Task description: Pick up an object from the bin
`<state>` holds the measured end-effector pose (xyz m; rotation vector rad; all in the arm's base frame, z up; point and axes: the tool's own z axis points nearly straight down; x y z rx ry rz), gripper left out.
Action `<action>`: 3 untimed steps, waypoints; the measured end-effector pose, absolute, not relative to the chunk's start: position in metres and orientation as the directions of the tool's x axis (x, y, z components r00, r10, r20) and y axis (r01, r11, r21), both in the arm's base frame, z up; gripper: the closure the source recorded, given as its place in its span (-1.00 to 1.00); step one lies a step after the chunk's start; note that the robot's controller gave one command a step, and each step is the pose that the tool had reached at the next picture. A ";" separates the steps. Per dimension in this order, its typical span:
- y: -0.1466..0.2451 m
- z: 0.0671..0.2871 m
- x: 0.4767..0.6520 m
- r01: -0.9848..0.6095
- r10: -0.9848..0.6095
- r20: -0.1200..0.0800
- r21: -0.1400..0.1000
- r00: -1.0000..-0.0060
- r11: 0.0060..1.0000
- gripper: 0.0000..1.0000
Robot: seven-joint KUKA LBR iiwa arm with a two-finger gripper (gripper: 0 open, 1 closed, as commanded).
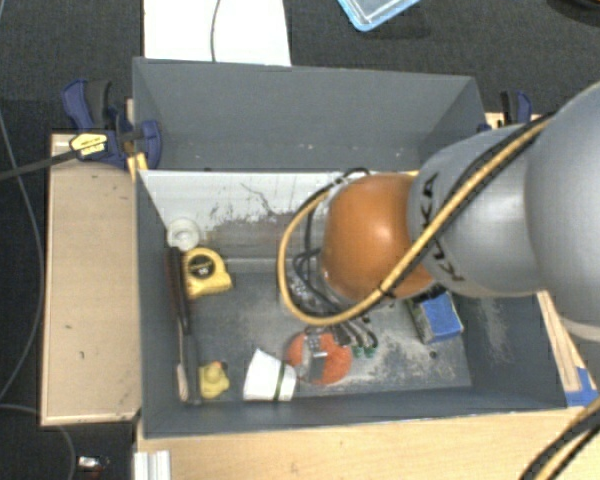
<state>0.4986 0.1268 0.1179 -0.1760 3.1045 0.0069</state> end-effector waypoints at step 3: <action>0.083 0.070 0.477 -0.073 -0.073 -0.030 0.006 -0.997 0.997 1.00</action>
Offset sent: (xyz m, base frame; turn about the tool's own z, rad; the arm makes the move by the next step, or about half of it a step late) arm -0.0219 -0.0439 -0.0479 0.0360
